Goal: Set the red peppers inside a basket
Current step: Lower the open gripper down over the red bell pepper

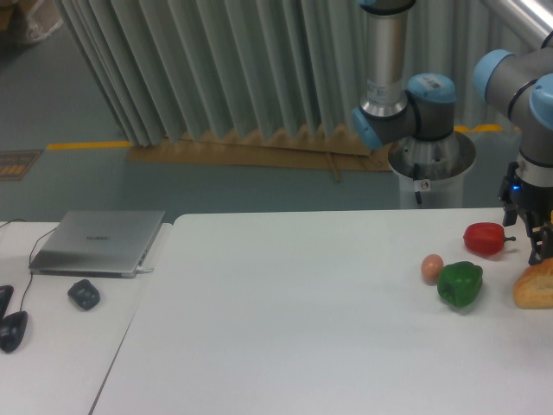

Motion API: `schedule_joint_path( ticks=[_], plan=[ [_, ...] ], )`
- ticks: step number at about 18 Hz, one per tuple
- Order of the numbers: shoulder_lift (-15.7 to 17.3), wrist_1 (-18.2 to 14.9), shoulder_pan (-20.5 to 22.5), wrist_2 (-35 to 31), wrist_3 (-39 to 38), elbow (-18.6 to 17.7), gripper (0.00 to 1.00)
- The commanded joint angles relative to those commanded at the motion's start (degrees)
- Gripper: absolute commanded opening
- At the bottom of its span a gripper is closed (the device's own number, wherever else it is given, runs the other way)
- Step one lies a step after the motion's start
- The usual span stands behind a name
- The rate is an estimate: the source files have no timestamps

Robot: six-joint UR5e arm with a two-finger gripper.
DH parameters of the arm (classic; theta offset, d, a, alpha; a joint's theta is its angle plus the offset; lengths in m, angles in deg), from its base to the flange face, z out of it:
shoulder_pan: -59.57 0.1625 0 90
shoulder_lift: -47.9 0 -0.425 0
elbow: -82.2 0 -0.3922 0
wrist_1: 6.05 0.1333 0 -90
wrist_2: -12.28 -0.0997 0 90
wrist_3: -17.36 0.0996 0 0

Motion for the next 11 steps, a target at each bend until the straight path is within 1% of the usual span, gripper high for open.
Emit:
schedule_joint_path(
  ticks=[1,3,4,6,8,11],
  plan=[
    [0.1,0.1,-0.1,0.0,0.0,-0.4,1.00],
    [0.0,-0.3,-0.1,-0.1,-0.1,0.1,1.00],
    [0.0,-0.1,-0.3,-0.5,0.0,-0.6,1.00],
    [0.1,0.4,-2.1,-2.7,-0.1,-2.5,1.00],
    [0.1,0.4,-2.3,-3.1,-0.2,-2.4,1.00],
    [0.2,0.4,-2.4,-3.3,-0.2,-3.9,1.00]
  ],
)
